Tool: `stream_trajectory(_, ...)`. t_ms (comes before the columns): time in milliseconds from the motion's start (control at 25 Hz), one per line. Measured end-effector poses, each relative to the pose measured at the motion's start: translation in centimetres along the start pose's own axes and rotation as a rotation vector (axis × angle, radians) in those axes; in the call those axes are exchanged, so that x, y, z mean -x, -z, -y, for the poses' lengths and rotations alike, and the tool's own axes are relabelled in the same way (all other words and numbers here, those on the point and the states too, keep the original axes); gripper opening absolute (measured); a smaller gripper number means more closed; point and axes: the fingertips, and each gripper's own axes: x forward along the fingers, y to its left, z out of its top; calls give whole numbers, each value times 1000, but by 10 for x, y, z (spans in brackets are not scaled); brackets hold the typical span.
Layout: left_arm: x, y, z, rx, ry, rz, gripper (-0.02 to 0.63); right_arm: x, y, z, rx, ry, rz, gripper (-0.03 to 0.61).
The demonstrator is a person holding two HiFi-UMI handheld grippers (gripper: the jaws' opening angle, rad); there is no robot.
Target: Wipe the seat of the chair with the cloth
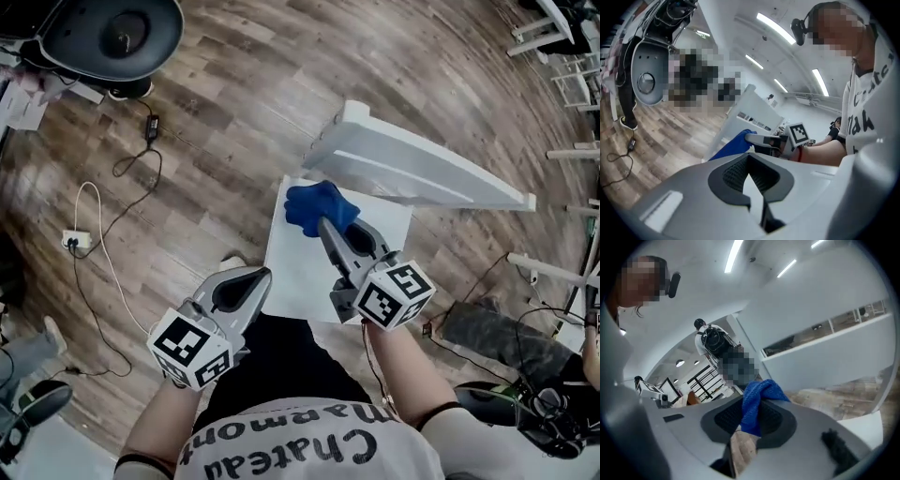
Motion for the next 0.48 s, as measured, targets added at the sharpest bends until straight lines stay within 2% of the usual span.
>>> stream_trajectory(120,-14,46,-19,21,47,-61,9,-34,46,32,-22,22,-70,83)
stream_trajectory(200,-22,63,-31,28,57,-87,9,-56,70,55,9,90,-154,83)
stream_trajectory(320,-36,80,-59,41,20,-137,9,-82,94,92,66,241,-271,83)
stream_trajectory(400,-44,90,-76,55,2,-172,9,-97,113,105,82,278,-345,83)
stream_trajectory(480,-52,94,-88,54,-2,-196,9,-109,136,111,149,278,-447,83)
